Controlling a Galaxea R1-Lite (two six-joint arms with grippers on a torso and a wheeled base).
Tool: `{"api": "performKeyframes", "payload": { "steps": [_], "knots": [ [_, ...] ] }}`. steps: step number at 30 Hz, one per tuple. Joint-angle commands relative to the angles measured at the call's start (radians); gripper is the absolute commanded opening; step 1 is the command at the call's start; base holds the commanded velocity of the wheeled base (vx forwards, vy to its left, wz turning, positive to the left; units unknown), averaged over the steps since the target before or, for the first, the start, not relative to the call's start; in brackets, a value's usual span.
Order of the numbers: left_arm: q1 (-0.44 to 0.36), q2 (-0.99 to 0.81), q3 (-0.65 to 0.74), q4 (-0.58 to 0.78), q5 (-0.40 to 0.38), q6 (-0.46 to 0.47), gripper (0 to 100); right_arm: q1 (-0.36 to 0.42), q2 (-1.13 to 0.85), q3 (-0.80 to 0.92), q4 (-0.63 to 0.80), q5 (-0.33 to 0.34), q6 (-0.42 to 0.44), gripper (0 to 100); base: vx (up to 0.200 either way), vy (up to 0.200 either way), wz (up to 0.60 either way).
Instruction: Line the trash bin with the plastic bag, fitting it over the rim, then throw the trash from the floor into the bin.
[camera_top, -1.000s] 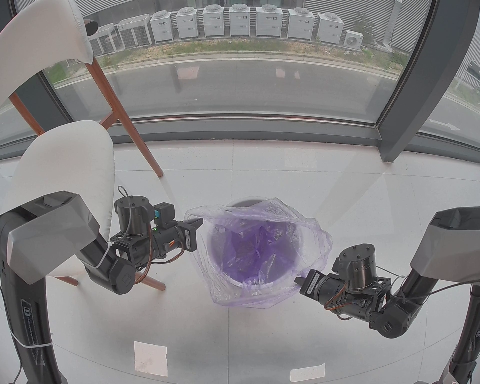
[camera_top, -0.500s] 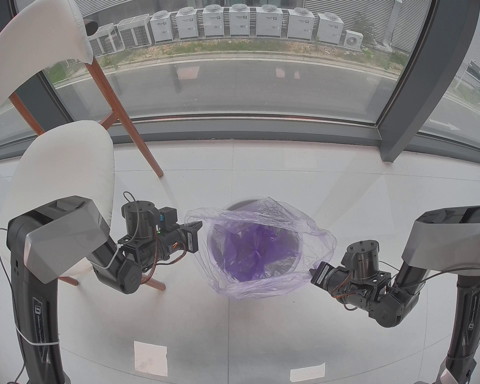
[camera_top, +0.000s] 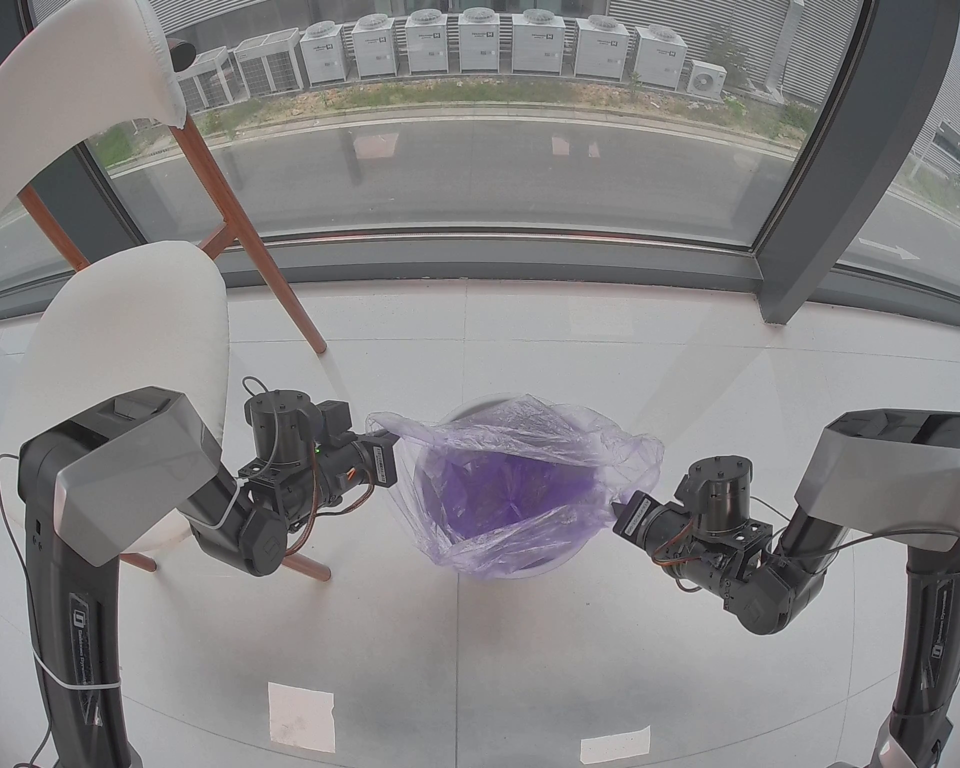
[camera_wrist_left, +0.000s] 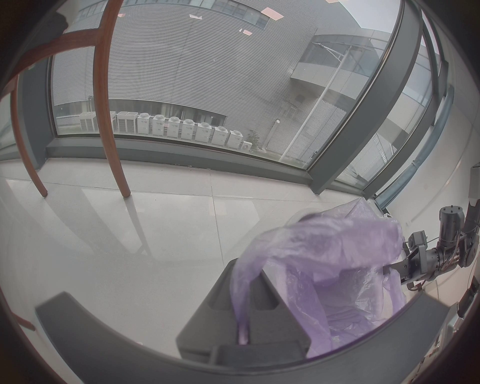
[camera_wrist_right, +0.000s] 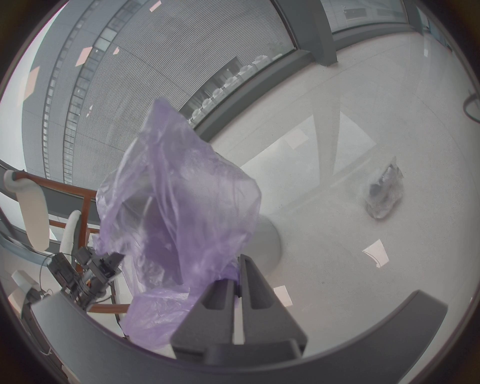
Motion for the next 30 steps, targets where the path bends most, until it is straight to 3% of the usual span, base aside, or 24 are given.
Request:
{"api": "performKeyframes", "payload": {
  "steps": [1,5,8,16,22,30],
  "knots": [
    [0.002,0.0,-0.026,0.007,-0.001,-0.002,0,-0.018,-0.027,-0.045,-0.001,0.001,-0.001,0,0.0,0.0,0.0],
    [-0.005,-0.003,-0.05,0.011,-0.002,-0.008,0,-0.036,-0.058,-0.071,0.001,0.009,-0.001,0,0.0,0.0,0.0],
    [-0.005,0.003,-0.096,0.011,0.001,-0.029,0,-0.045,-0.075,-0.085,-0.001,0.06,-0.001,0,0.0,0.0,0.0],
    [-0.003,0.005,-0.122,-0.004,0.001,-0.04,0,-0.056,-0.076,-0.136,0.007,0.066,-0.001,0,0.0,0.0,0.0],
    [0.02,-0.084,0.002,-0.016,-0.033,-0.056,0,-0.054,-0.081,-0.1,0.004,0.067,-0.003,0,0.1,-0.2,0.0],
    [-0.006,-0.112,0.019,-0.02,-0.045,-0.057,0,-0.051,-0.101,-0.064,0.007,0.067,-0.035,0,0.2,-0.2,0.0]
  ]
}}
